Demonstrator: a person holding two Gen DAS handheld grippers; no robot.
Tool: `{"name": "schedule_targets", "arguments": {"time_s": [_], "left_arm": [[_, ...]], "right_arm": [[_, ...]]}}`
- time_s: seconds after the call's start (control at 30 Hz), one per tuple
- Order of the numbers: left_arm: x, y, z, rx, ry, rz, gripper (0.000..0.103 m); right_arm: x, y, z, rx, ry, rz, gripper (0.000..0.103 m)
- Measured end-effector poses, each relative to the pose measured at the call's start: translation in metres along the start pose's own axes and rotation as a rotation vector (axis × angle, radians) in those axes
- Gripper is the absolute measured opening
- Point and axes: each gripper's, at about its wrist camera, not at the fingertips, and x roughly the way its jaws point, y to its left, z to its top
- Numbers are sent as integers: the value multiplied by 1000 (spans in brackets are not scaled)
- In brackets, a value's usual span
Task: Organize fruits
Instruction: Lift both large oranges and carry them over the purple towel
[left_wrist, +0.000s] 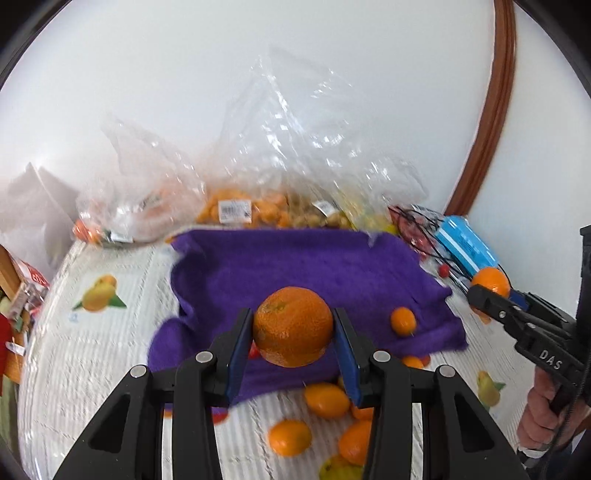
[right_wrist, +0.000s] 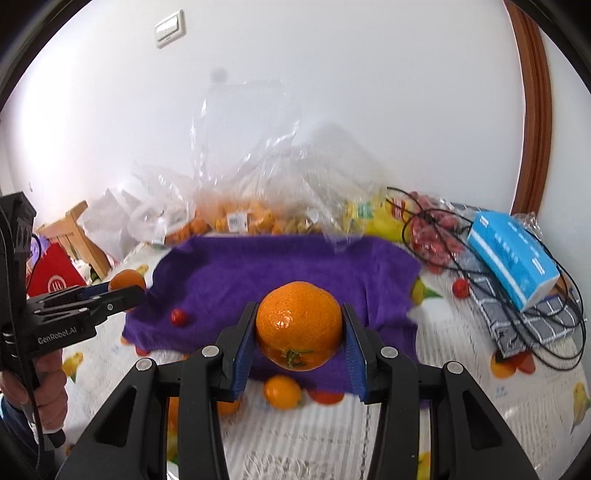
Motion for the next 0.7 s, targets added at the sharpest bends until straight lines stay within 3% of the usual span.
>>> {"name": "schedule_targets", "arguments": {"time_s": [0.23,0.43,0.57,0.7], "left_arm": [[25,10,18,-27,-19,44,41],[54,24,1,-56,29,119,41],[57,29,-4,-54,38,148,41],[57,34,-5,-68,45,158,41]], "right_arm": [[15,-7,23,-9,-14,-13,43],[51,-26,9,37,30,-3,43],[62,-26,-1,-3,64,-54,43],[68,-31,-7,16,91,-52,43]]}}
